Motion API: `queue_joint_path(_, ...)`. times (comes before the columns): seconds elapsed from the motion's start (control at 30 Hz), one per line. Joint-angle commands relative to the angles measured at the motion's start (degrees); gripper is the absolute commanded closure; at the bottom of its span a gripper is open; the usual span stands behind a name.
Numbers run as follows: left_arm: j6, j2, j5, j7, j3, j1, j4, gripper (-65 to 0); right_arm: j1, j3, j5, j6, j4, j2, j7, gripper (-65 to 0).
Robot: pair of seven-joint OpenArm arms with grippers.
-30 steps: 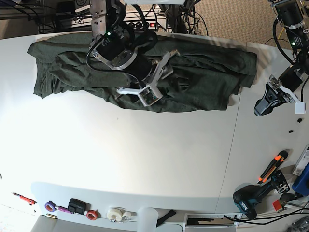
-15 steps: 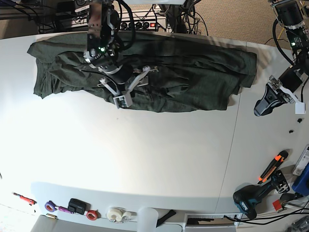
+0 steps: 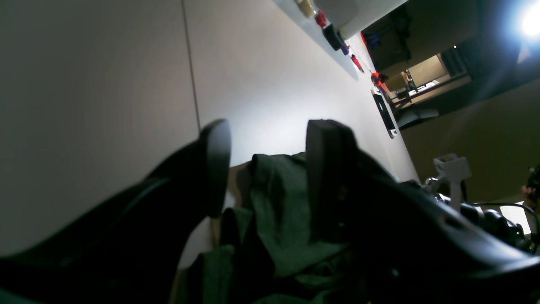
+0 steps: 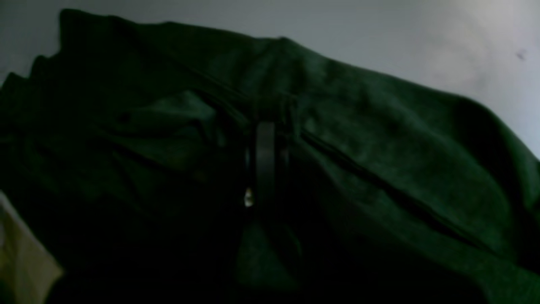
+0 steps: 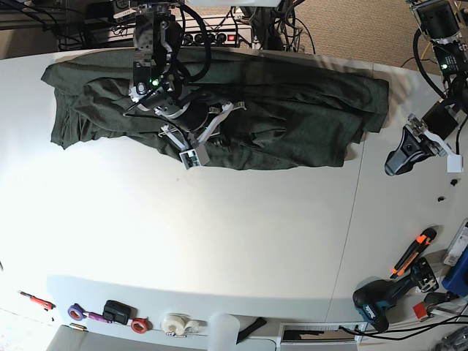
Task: Layout the t-shirt on the table in an organized manner, then fold the t-shirt properly
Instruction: 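Lift the sleeve with the right gripper and lay it onto the shirt body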
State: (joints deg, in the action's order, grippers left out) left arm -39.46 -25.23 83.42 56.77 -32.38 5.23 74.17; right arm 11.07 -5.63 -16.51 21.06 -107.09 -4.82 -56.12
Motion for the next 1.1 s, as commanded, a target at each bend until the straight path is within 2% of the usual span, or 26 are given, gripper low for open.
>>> queue_joint_path(0.0,-0.5,-1.1,1.6,-0.9,-0.4,-0.6,0.9,-28.3,-0.8,-0.2,-1.2,0.7,-1.2,-0.3,1.2,0.0)
queue_joint_path(0.2,-0.5,-1.1,1.6,-0.9,-0.4,-0.6,0.9,-28.3,-1.6,-7.1,-1.0,2.1,-1.4,-0.3,1.1,0.0)
queue_joint_path(0.3,-0.5,-1.1,1.6,-0.9,-0.4,-0.6,0.9,-28.3,-1.6,-12.5,2.6,2.0,-1.4,-0.3,1.4,0.0)
queue_joint_path(0.43,-0.5,-1.1,1.6,-0.9,-0.4,-0.6,0.9,-28.3,-1.7,-16.9,10.1,-2.0,-1.4,-0.3,1.9,0.0)
queue_joint_path(0.53,-0.5,-1.1,1.6,-0.9,-0.4,-0.6,0.9,-28.3,-2.6,-16.4,16.7,-3.6,-1.4,-0.3,1.5,0.0)
queue_joint_path(0.57,-0.5,-1.1,1.6,-0.8,-0.4,-0.6,0.9,-28.3,-3.1,-15.6,17.5,-4.2,-1.4,-0.3,1.5,-3.5)
queue_joint_path(0.67,-0.5,-1.1,1.6,-0.7,-0.4,-0.6,0.9,-28.3,-4.2,-12.5,16.8,-6.0,-1.4,-0.3,1.9,-21.5)
queue_joint_path(0.7,-0.5,-1.1,1.6,-0.6,-0.4,-0.6,0.9,-28.3,-4.3,-11.2,16.0,-7.1,-1.4,-0.3,2.3,-24.6)
queue_joint_path(0.83,-0.5,-1.1,1.6,-0.7,-0.4,-0.6,0.9,-28.3,-4.3,-5.1,10.3,-7.3,-1.0,-0.3,3.9,-25.1)
queue_joint_path(0.93,-0.5,-1.1,1.6,-0.7,-0.4,-0.6,0.9,-28.3,-4.3,-1.2,5.7,-5.3,-1.0,-0.3,3.8,-25.1)
queue_joint_path(1.07,-0.5,-1.1,1.6,-0.7,-0.4,-0.6,0.9,-28.3,-4.3,1.3,3.4,-5.0,0.7,-0.3,3.6,-25.1)
